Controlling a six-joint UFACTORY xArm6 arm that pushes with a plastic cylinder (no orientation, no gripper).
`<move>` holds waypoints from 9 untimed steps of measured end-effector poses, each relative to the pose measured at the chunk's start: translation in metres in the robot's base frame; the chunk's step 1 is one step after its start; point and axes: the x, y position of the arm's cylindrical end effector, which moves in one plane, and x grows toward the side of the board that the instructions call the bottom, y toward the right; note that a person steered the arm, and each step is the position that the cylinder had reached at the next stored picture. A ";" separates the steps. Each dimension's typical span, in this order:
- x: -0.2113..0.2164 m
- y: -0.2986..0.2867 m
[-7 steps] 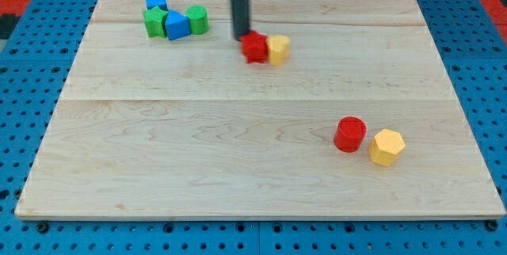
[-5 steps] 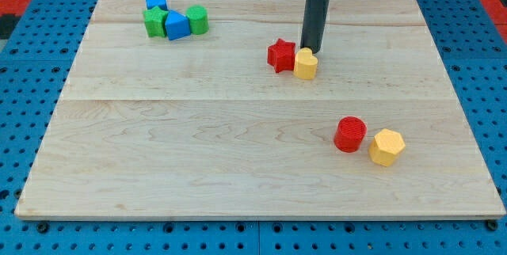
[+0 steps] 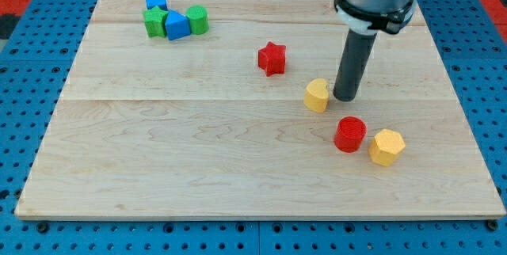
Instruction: Place the yellow heart on the top of the red circle
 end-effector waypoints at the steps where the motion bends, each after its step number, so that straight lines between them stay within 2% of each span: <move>1: -0.032 -0.043; 2: -0.028 -0.091; 3: 0.025 -0.038; 4: 0.030 -0.012; 5: -0.019 -0.034; 6: -0.009 0.025; 7: 0.041 0.049; 8: 0.064 0.034; 9: 0.032 0.051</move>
